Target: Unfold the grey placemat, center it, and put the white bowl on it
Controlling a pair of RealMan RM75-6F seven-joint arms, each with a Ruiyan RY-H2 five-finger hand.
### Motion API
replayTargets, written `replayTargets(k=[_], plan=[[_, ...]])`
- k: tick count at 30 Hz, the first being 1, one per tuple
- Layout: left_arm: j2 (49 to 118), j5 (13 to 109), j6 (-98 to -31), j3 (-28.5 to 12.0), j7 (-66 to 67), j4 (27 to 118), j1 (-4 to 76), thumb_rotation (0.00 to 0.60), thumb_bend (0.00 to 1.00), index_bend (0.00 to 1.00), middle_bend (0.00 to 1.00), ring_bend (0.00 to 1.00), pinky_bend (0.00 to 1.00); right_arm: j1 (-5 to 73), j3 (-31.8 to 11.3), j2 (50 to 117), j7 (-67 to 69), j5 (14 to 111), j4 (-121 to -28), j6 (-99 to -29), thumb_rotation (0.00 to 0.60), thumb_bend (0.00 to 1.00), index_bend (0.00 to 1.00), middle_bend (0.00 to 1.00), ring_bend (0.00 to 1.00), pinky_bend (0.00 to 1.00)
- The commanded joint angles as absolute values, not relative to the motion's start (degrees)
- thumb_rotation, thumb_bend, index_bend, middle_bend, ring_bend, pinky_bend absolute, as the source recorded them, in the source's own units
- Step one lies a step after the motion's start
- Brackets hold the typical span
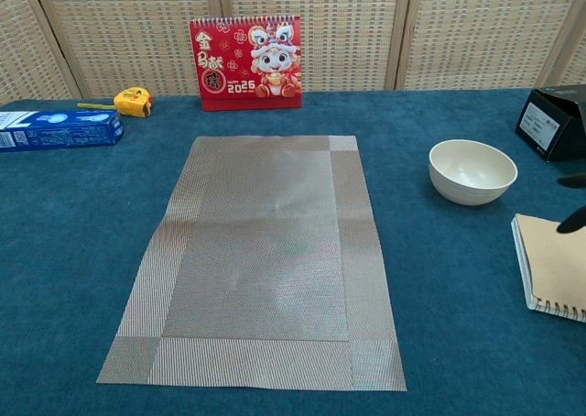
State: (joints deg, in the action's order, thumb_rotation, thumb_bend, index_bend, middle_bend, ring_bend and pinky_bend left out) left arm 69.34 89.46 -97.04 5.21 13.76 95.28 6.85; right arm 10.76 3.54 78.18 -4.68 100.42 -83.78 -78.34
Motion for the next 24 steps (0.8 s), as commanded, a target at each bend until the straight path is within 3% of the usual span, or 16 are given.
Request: replayTargets(k=[1,13,24], plan=[[69.2,89.5,-97.0,5.0,13.2,95.0,6.3,0.6,0.18,0.0,0.0,0.0,0.0,13.0,4.2,81.1,-4.7,102.1,-84.0,-75.4,0.6,0.03,0.29,0.0,0.0,0.0],[66.3,88.8,-96.7,2.9,8.1,94.2,4.5,0.6,0.18,0.0,0.0,0.0,0.0,17.9,5.6,90.4,-0.3,104.4,-78.7,-70.4,0.6,0.03,0.3,0.0,0.0,0.0],[65.1,87.7,-95.8,1.4,6.1,94.5,3.9,0.6,0.18,0.0,0.0,0.0,0.0,19.3,4.9,99.2,2.1,103.7,-74.0,-70.1,0.6,0.03,0.28,0.0,0.0,0.0]])
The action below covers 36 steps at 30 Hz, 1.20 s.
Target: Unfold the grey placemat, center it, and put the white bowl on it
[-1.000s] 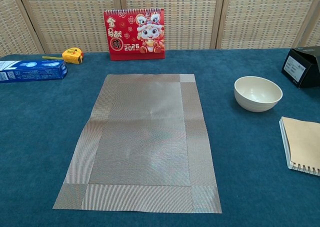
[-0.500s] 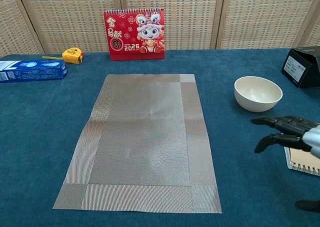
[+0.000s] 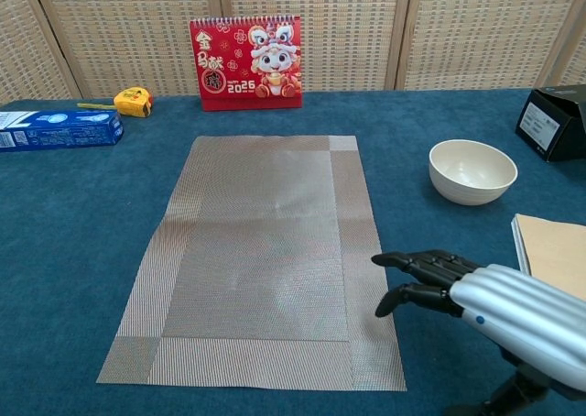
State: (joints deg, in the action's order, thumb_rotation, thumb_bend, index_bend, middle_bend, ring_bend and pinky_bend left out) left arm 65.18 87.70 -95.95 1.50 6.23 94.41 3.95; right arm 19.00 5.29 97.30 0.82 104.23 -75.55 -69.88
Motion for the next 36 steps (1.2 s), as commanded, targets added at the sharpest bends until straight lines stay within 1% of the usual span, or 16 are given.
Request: replayTargets(k=[1,11,20,32,34,36], plan=[[65.0,87.8,-95.7,1.3,6.0,94.5,3.8,0.6,0.18,0.0,0.0,0.0,0.0,19.5,4.8,99.9,2.9,103.4,-73.4,-69.9,0.6,0.03,0.28,0.0,0.0,0.0],[64.8,87.5,-94.8,0.3,5.6,94.6,3.4,0.6,0.18,0.0,0.0,0.0,0.0,21.1,3.2,103.5,4.9,102.0,-67.8,-70.9,0.6,0.03,0.27,0.0,0.0,0.0],[64.7,87.6,-94.1,-0.4,5.5,94.7,3.1,0.6,0.18,0.0,0.0,0.0,0.0,21.9,3.6,104.5,5.3,100.3,-66.9,-69.7,0.6,0.03,0.27,0.0,0.0,0.0],[64.8,87.7,-93.3,-1.0,5.4,94.6,2.9,0.6,0.18,0.0,0.0,0.0,0.0,22.5,3.9,105.4,7.4,99.0,-66.8,-69.9,0.6,0.03,0.27,0.0,0.0,0.0],[64.8,87.7,-93.2,-1.1,5.6,94.6,2.8,0.6,0.18,0.0,0.0,0.0,0.0,22.7,3.7,106.0,7.9,98.8,-66.5,-70.0,0.6,0.04,0.27,0.0,0.0,0.0],[64.9,87.6,-93.0,-1.2,5.7,94.6,2.8,0.6,0.18,0.0,0.0,0.0,0.0,22.8,3.3,106.9,8.6,98.3,-66.0,-70.1,0.6,0.1,0.27,0.0,0.0,0.0]])
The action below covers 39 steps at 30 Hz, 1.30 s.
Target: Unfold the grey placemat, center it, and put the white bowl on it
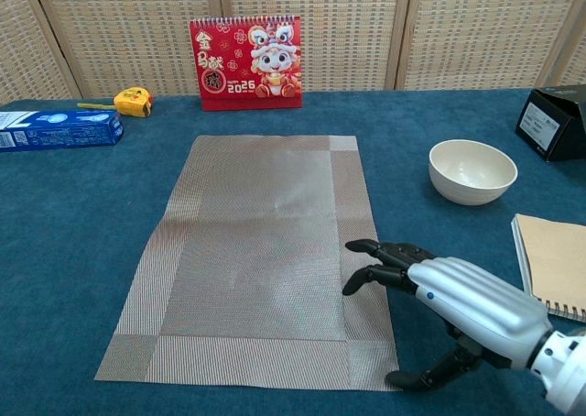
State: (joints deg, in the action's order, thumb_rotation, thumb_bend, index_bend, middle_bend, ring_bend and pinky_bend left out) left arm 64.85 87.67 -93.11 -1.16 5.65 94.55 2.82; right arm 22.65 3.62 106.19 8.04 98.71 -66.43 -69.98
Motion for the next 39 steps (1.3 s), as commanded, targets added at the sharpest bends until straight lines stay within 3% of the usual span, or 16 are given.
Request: replayTargets(k=[1,9,39], plan=[[64.9,87.5,-92.9,-1.3,5.8,94.6,2.8,0.6,0.18,0.0,0.0,0.0,0.0,22.9,3.2,107.2,8.9,98.1,-65.8,-70.0,0.6,0.13,0.27,0.0,0.0,0.0],[64.8,87.0,-92.1,-1.7,5.7,94.5,2.7,0.6,0.18,0.0,0.0,0.0,0.0,23.6,2.7,109.6,11.4,97.0,-63.3,-69.8,0.6,0.21,0.27,0.0,0.0,0.0],[64.8,87.1,-90.5,-2.2,6.0,94.6,2.7,0.6,0.18,0.0,0.0,0.0,0.0,22.4,5.7,102.9,2.2,95.0,-72.5,-68.1,0.6,0.17,0.16,0.0,0.0,0.0]])
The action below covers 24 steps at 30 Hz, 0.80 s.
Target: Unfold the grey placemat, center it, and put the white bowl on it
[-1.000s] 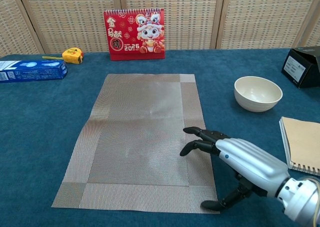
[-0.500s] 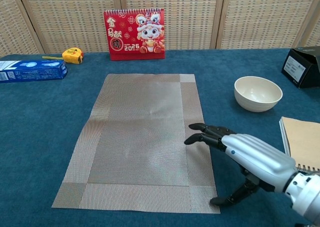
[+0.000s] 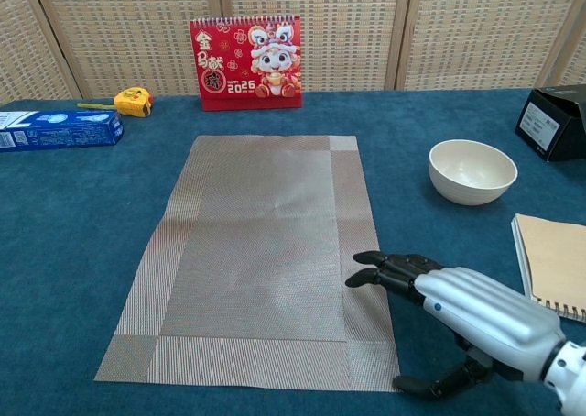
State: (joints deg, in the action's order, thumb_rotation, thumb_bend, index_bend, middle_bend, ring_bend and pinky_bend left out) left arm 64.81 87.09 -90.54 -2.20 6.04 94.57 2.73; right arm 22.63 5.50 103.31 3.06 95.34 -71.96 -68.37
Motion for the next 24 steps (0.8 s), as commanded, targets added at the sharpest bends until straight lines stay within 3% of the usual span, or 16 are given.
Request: replayTargets(k=[1,16,24], plan=[[64.8,87.1,-90.6,-2.2,6.0,94.6,2.7,0.6,0.18,0.0,0.0,0.0,0.0,22.4,5.7,102.8,2.0,94.8,-72.8,-67.9,0.6,0.17,0.16,0.0,0.0,0.0],[64.9,87.3,-90.2,-2.3,6.5,94.6,2.7,0.6,0.18,0.0,0.0,0.0,0.0,21.4,6.8,100.4,-0.4,94.6,-77.1,-67.9,0.6,0.16,0.13,0.0,0.0,0.0],[64.9,87.1,-90.0,-2.4,6.3,94.7,2.7,0.6,0.18,0.0,0.0,0.0,0.0,22.1,5.4,103.2,1.4,93.5,-74.5,-66.3,0.6,0.14,0.13,0.0,0.0,0.0]])
